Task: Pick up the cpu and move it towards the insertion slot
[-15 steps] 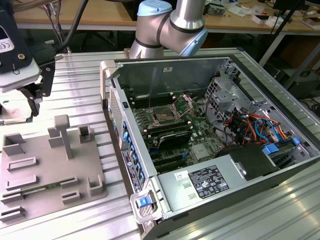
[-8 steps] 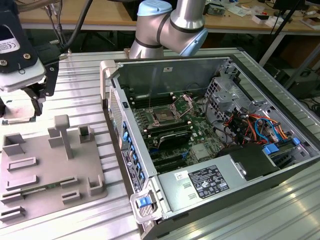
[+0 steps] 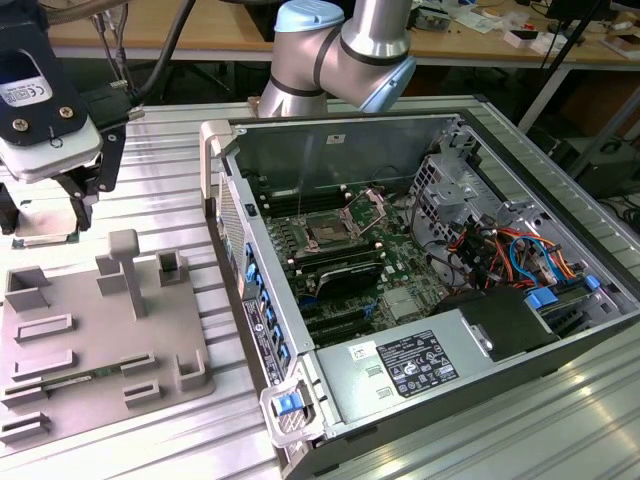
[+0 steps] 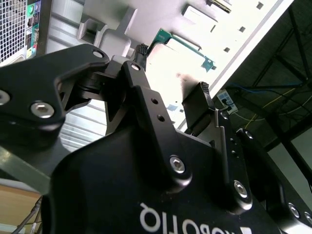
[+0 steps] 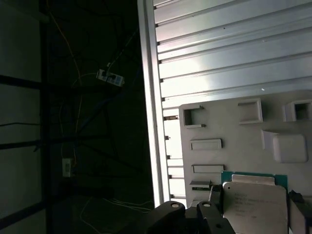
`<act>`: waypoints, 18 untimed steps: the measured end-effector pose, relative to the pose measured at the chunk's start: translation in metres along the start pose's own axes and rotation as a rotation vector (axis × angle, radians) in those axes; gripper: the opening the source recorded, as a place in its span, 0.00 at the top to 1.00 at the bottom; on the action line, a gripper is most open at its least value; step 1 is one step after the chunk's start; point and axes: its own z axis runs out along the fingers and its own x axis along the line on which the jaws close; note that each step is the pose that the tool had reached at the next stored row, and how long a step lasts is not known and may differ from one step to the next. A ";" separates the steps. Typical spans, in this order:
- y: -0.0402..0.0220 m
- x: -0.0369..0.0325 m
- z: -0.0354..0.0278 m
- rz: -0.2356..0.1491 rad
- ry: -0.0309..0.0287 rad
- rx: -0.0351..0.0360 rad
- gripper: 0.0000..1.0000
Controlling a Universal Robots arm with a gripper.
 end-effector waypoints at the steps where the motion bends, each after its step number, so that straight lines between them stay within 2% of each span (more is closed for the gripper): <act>1: 0.0000 0.0000 -0.0004 0.000 0.0001 -0.0001 0.45; 12: 0.0002 0.0002 -0.0100 0.000 0.0001 -0.0001 0.45; 18: 0.0002 -0.0003 -0.0102 0.000 0.0002 -0.0001 0.45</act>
